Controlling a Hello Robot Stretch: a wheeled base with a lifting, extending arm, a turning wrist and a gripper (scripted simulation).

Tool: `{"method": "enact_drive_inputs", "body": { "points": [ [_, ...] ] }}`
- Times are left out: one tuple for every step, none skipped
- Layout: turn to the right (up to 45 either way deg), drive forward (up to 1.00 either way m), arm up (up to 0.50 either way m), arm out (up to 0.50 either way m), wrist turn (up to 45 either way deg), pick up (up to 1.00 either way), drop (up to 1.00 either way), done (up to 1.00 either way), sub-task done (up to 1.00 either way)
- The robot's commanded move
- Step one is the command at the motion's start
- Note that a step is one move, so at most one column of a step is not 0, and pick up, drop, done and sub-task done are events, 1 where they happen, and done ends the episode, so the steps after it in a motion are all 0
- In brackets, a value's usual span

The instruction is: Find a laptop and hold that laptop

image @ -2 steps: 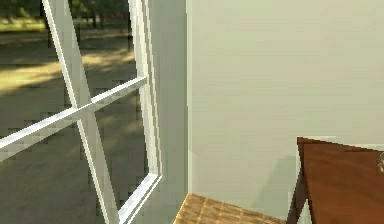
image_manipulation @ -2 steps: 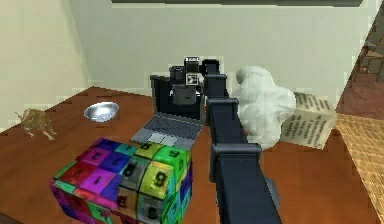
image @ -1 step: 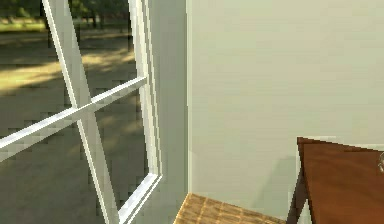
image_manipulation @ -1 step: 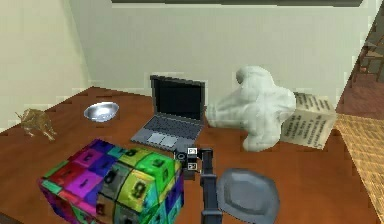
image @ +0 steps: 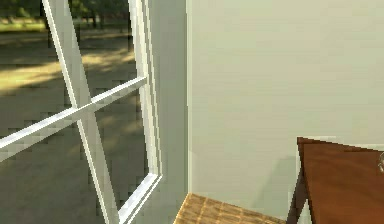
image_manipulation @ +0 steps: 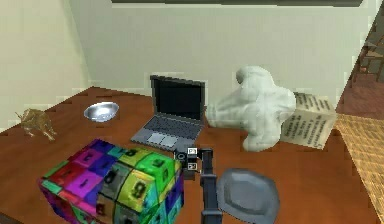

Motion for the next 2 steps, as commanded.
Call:
{"method": "enact_drive_inputs", "body": {
  "points": [
    [0.0, 0.0, 0.1, 0.0, 0.0, 0.0, 0.0, 0.0, 0.0],
    [0.0, 0.0, 0.0, 0.0, 0.0, 0.0, 0.0, 1.0, 0.0]
  ]
}}
